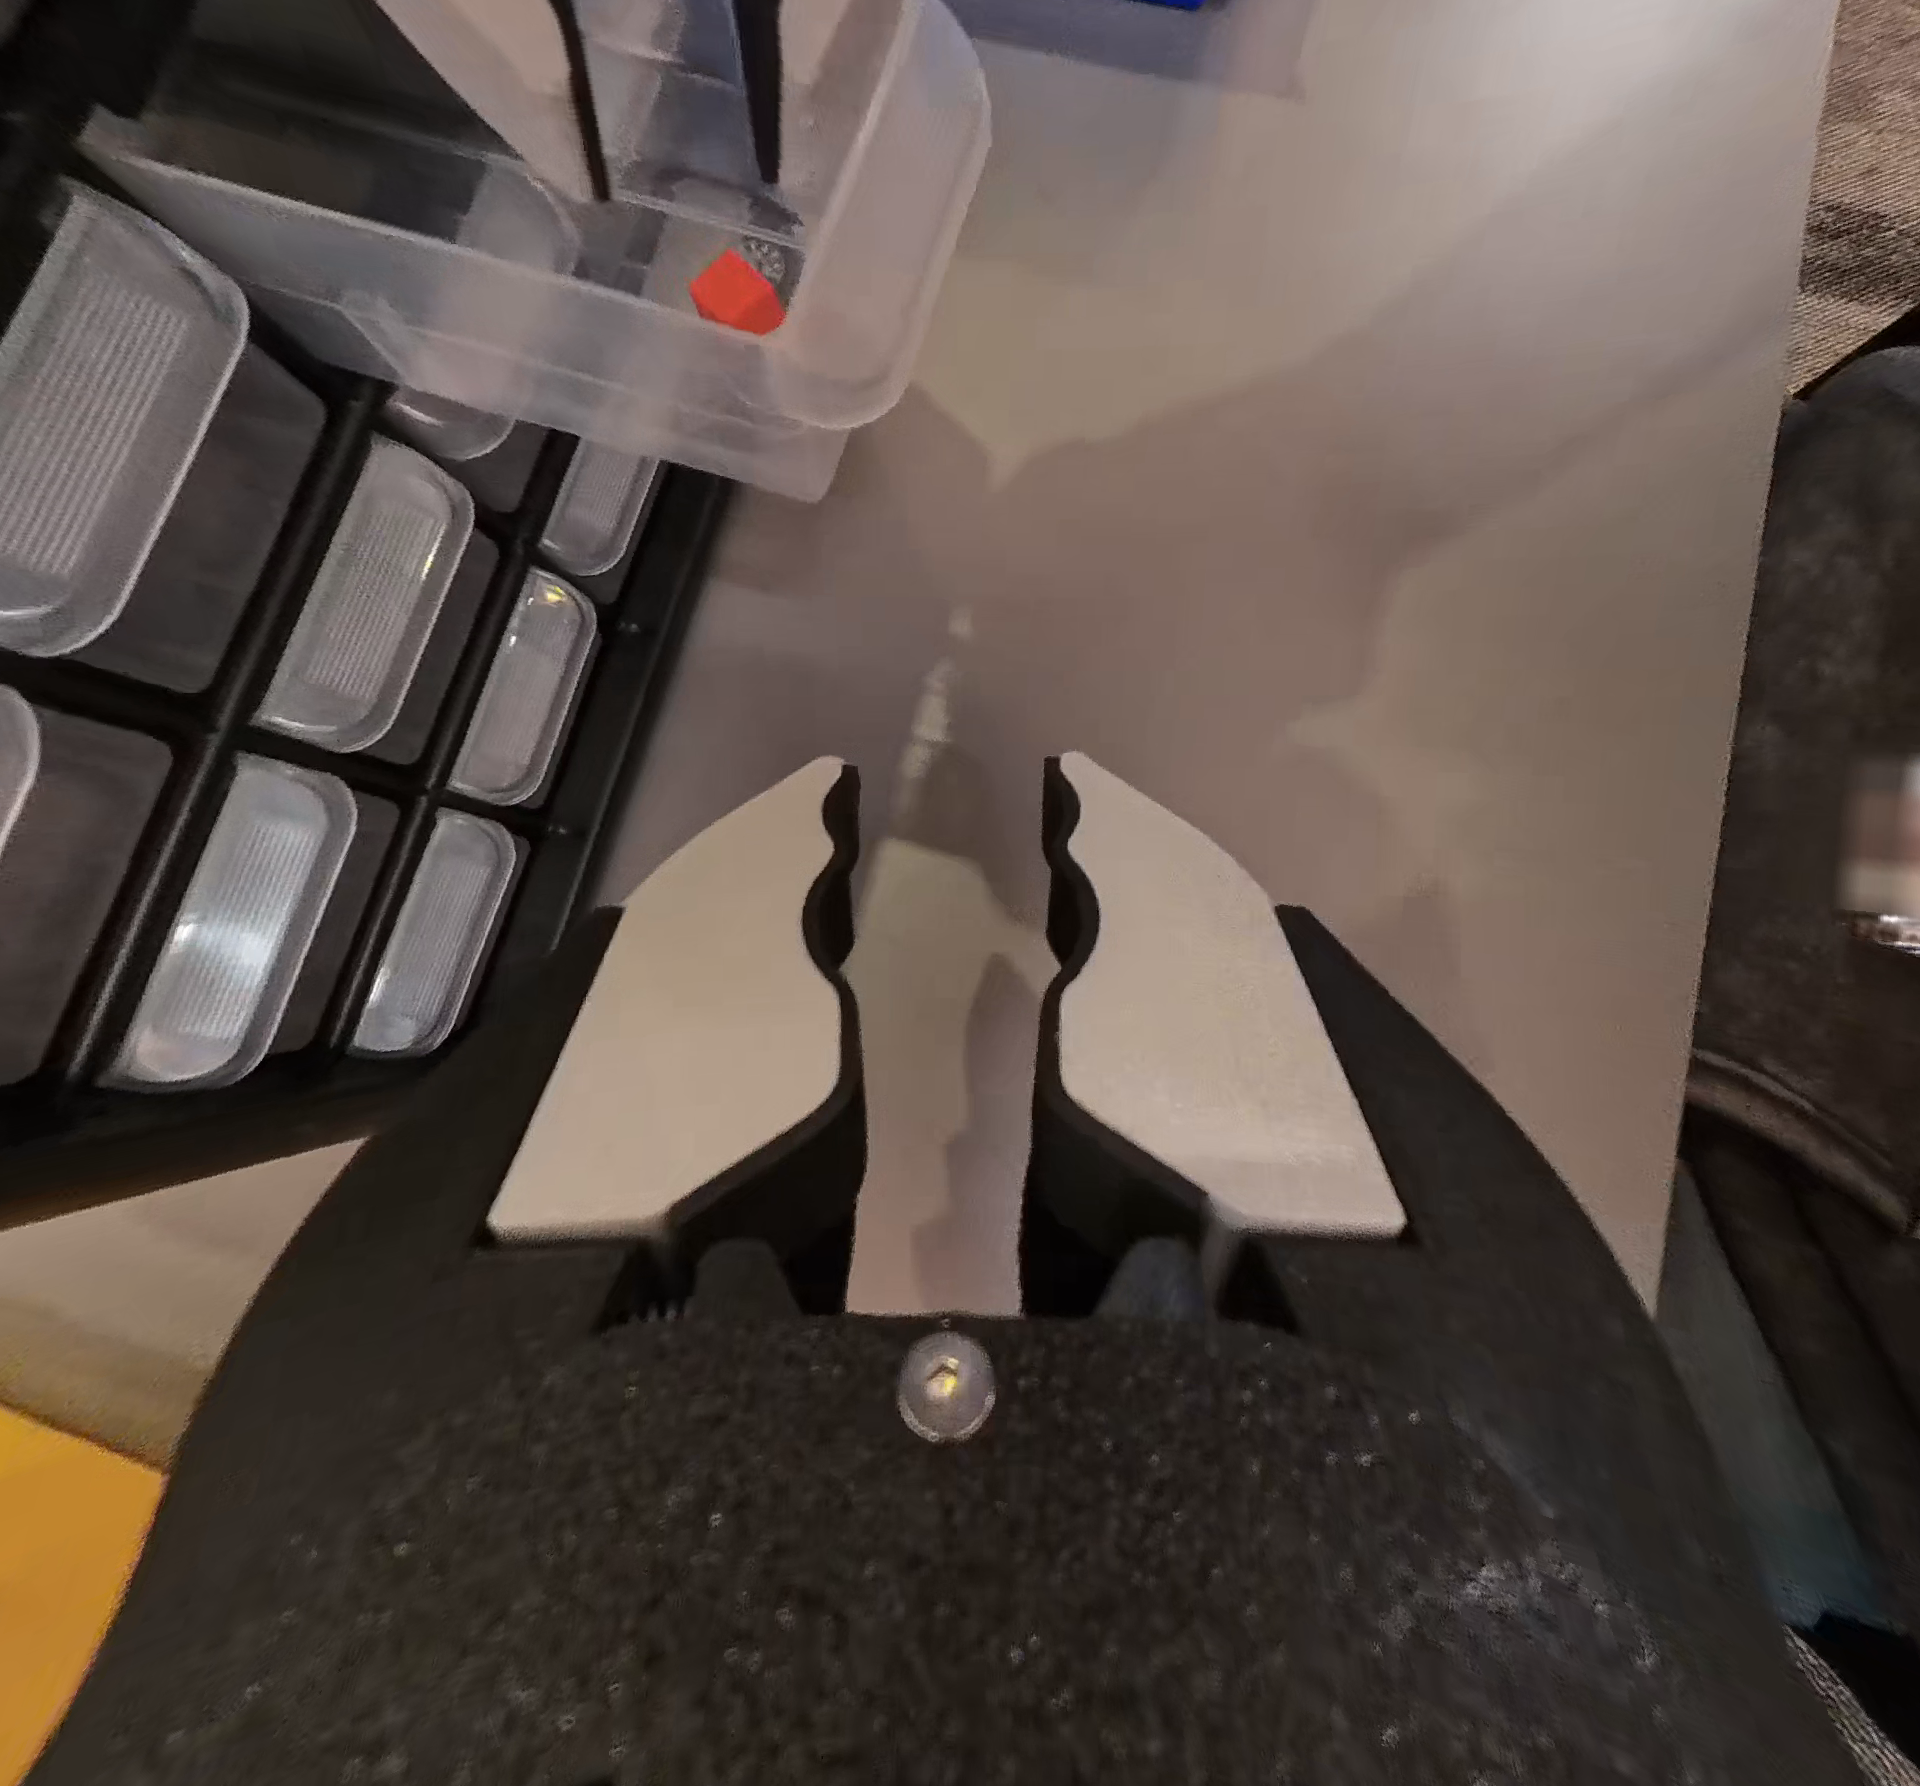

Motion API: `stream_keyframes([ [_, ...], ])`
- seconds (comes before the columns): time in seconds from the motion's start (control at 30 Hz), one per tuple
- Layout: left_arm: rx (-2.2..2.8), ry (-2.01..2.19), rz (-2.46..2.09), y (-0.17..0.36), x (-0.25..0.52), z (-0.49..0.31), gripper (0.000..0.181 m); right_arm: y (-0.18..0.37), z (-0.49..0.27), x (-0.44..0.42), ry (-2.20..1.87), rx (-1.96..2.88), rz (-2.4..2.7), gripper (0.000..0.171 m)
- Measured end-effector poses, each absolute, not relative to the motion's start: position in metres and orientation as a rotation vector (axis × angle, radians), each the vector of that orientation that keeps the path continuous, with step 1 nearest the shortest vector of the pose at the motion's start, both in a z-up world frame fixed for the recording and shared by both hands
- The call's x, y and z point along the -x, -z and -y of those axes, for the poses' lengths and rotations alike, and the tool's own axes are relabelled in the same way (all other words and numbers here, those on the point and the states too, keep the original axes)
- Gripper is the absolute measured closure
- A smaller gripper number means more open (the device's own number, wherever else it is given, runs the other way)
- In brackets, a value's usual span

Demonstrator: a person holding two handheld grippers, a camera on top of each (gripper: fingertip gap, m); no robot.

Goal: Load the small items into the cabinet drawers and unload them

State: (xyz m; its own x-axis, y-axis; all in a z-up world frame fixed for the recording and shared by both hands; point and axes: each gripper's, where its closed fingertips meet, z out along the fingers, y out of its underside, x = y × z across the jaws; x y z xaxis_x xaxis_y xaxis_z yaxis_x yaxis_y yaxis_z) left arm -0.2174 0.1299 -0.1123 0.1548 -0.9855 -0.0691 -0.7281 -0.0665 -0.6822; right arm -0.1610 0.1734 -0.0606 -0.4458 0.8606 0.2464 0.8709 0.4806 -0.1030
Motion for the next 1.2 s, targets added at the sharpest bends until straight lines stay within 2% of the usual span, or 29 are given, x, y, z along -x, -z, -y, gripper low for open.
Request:
stream_keyframes([
  [0.2, 1.858, 0.569, -1.627, 0.12, 0.226, -0.137, 0.148, 0.069, -0.179, 0.155, 0.252, 1.296, 2.607, 0.149],
  [0.53, 1.848, 0.584, -1.631, 0.122, 0.233, -0.137, 0.148, 0.075, -0.178, 0.153, 0.461, 0.911, 2.811, 0.159],
  [1.2, 1.835, 0.593, -1.638, 0.128, 0.234, -0.141, 0.148, 0.081, -0.178, 0.15, 0.535, 0.765, 2.974, 0.163],
])
